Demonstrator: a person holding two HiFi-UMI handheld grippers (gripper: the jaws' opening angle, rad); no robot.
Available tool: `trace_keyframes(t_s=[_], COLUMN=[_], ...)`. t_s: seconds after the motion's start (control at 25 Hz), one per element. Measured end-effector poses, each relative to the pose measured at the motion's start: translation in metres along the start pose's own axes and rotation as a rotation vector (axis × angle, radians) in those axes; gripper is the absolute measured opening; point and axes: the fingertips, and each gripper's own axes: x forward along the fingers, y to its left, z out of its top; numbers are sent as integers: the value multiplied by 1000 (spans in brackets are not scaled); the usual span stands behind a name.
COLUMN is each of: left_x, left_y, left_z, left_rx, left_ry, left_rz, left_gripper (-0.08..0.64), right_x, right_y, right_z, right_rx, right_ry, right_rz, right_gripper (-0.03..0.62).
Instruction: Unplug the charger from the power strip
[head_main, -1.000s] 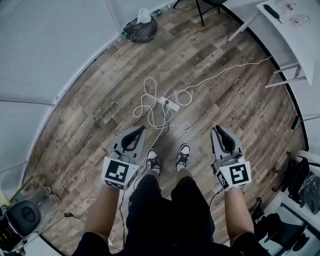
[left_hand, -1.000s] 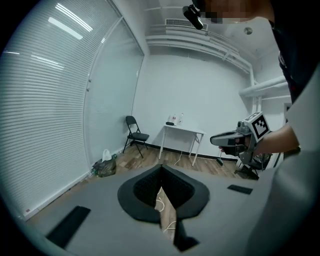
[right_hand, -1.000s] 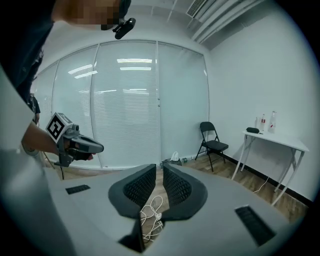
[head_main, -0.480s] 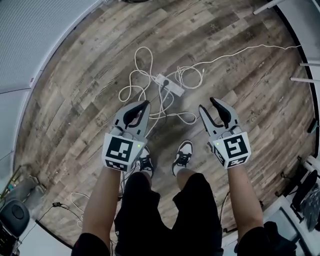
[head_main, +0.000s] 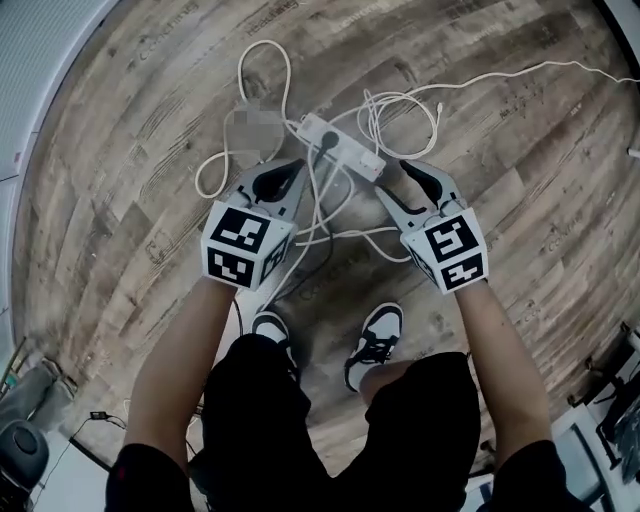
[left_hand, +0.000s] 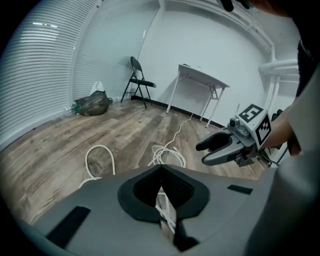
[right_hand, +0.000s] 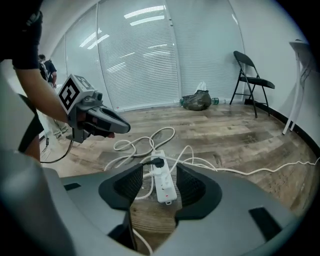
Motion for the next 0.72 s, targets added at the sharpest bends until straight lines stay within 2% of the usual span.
trace_keyframes(t_s=[0.2, 0.4, 0.6, 0.72], left_x=[71, 116, 131, 132], left_y=[13, 23, 28, 29], left_z=[-45, -57, -68, -68], left_rx=[101, 94, 75, 62], left_ry=[51, 94, 122, 114], left_rz=[-38, -28, -22, -36], left_gripper=[18, 18, 18, 18], right_x=[63, 90, 103, 109], right_y=[-19, -23, -15, -16], right_z=[-49, -72, -77, -78], right_rx=[-51, -90, -143, -168], right_ry=[46, 75, 92, 106], right_rz=[21, 58, 69, 49], right_gripper=[202, 201, 196, 128])
